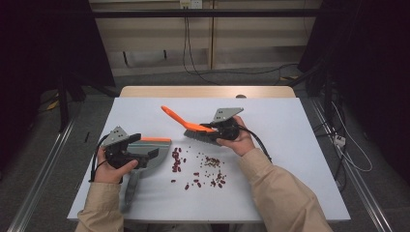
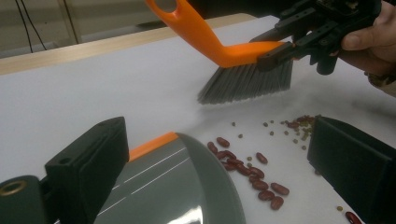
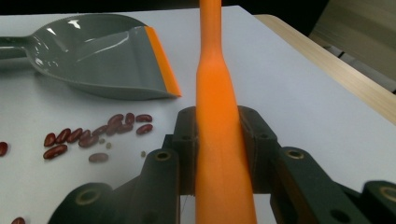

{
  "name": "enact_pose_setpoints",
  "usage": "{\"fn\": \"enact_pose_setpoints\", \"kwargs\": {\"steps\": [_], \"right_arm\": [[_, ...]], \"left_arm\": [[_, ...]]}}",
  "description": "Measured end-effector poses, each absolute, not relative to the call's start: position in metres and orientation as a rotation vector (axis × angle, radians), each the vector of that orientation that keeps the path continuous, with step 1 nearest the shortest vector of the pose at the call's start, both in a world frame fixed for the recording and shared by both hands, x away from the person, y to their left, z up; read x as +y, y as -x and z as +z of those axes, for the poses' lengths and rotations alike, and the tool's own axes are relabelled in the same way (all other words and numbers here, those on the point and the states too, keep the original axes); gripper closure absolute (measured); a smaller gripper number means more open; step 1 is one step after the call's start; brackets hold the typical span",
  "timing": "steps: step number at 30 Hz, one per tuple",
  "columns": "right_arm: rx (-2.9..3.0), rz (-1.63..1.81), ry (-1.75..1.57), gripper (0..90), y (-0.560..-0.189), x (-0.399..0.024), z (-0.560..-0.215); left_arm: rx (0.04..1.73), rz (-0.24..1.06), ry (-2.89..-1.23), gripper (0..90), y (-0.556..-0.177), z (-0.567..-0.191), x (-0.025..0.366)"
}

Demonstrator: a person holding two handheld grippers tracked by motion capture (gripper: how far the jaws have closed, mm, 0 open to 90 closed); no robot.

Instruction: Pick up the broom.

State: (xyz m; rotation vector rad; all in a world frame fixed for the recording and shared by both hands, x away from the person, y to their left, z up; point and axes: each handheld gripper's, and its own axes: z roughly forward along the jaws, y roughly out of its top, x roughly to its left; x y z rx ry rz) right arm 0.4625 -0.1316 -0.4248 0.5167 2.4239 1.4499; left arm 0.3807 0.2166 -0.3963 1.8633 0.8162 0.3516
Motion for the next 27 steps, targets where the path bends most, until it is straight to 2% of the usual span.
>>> {"fn": "enact_pose_setpoints", "kwargs": {"steps": [7,13,27], "right_arm": [[2.467,1.467,-0.458,71.7,-0.473,-0.114,-0.43],[2.52,1.495,-0.376,71.6,-0.468,-0.099,-0.437],[2.602,1.48,-0.268,71.4,-0.444,-0.105,-0.434]], "left_arm": [[0.83,0.355,-1.858,5.3,-0.381,-0.397,0.22],[0.831,0.361,-1.856,5.4,-0.381,-0.397,0.224],[0.854,0.368,-1.838,5.3,-0.381,-0.396,0.234]]}}
